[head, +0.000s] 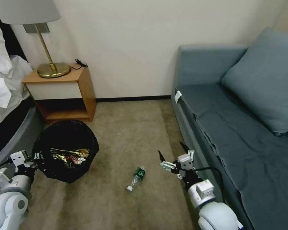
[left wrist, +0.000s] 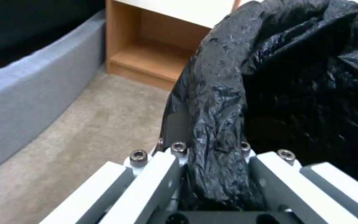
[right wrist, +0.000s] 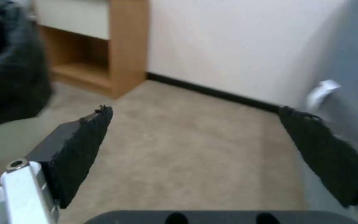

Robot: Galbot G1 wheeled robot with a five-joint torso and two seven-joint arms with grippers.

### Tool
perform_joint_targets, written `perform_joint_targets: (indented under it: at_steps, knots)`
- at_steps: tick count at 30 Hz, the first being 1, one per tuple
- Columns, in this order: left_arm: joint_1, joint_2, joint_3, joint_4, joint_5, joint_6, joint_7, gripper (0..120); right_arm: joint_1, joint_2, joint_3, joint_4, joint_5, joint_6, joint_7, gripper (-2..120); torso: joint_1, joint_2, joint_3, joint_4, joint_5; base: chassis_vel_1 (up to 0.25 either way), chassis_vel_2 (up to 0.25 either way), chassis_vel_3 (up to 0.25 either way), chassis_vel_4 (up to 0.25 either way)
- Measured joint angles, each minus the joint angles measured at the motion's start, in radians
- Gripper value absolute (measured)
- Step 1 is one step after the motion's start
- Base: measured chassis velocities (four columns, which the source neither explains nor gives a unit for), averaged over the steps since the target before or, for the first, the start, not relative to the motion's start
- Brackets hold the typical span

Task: Pick up the trash bin, then pick up the garbage on the floor and place it into the trash bin.

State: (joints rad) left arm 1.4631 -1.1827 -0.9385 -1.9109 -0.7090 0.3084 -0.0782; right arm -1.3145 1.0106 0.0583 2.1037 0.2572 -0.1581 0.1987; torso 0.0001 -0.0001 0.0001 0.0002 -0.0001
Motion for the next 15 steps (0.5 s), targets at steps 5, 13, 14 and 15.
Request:
perform_joint_targets:
  at_steps: [5, 13, 14, 15]
  knots:
    - [-0.013, -0.017, 0.030, -0.016, 0.022, 0.001, -0.007, 4, 0.140, -0.024, -0.118, -0.063, 0.129, -0.039, 0.018, 100, 0.000, 0.000, 0.000, -0.0006, 0.0001, -0.005, 0.013, 0.007, -0.007]
    - [-0.019, -0.029, 0.046, -0.002, 0.024, -0.009, 0.000, 4, 0.562, 0.039, -0.518, -0.247, 0.667, -0.167, 0.362, 100, 0.000, 0.000, 0.000, -0.0002, -0.0003, 0.000, 0.000, 0.000, 0.000]
    - [-0.017, -0.029, 0.034, 0.006, 0.022, -0.014, 0.006, 4, 0.622, 0.081, -0.566, -0.279, 0.757, -0.185, 0.430, 100, 0.000, 0.000, 0.000, -0.0003, -0.0007, 0.000, 0.000, 0.000, 0.000]
    - [-0.013, -0.027, 0.022, 0.012, 0.014, -0.018, 0.011, 4, 0.671, 0.140, -0.606, -0.311, 0.884, -0.215, 0.509, 100, 0.000, 0.000, 0.000, 0.0000, -0.0001, 0.000, 0.000, 0.000, 0.000]
